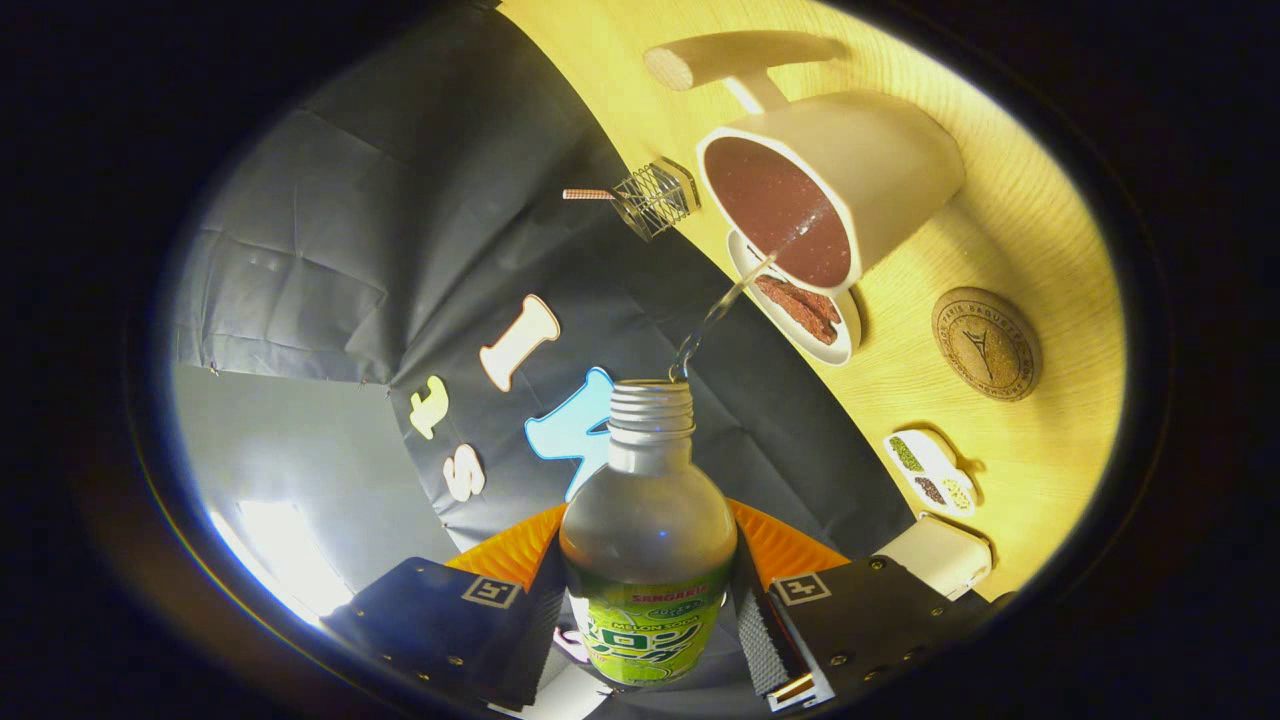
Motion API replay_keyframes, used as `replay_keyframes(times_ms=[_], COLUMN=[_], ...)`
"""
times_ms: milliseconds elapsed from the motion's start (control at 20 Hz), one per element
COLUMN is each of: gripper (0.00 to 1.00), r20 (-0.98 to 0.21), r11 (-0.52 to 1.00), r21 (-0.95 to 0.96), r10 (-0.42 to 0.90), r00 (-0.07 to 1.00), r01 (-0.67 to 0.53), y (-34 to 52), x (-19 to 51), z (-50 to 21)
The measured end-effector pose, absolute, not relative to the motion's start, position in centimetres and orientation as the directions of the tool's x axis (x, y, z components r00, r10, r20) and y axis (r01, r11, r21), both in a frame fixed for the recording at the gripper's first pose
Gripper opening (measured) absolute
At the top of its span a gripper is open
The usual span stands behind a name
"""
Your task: Take the bottle from table, then pour the juice into the cup, finally place the bottle on the coaster
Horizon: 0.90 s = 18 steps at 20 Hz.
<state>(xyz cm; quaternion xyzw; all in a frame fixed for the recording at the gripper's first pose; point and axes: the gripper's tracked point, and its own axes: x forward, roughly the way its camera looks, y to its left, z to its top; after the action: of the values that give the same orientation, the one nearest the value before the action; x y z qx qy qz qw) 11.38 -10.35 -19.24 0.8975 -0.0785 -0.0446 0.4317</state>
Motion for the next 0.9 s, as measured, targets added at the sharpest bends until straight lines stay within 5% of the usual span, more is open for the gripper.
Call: replay_keyframes(times_ms=[900], gripper=[0.76], r20=[-0.037], r11=[-0.649], r21=[0.751], r10=[-0.223], r00=[0.974], r01=[-0.121], y=[-12.6], x=[11.2], z=[-19.7])
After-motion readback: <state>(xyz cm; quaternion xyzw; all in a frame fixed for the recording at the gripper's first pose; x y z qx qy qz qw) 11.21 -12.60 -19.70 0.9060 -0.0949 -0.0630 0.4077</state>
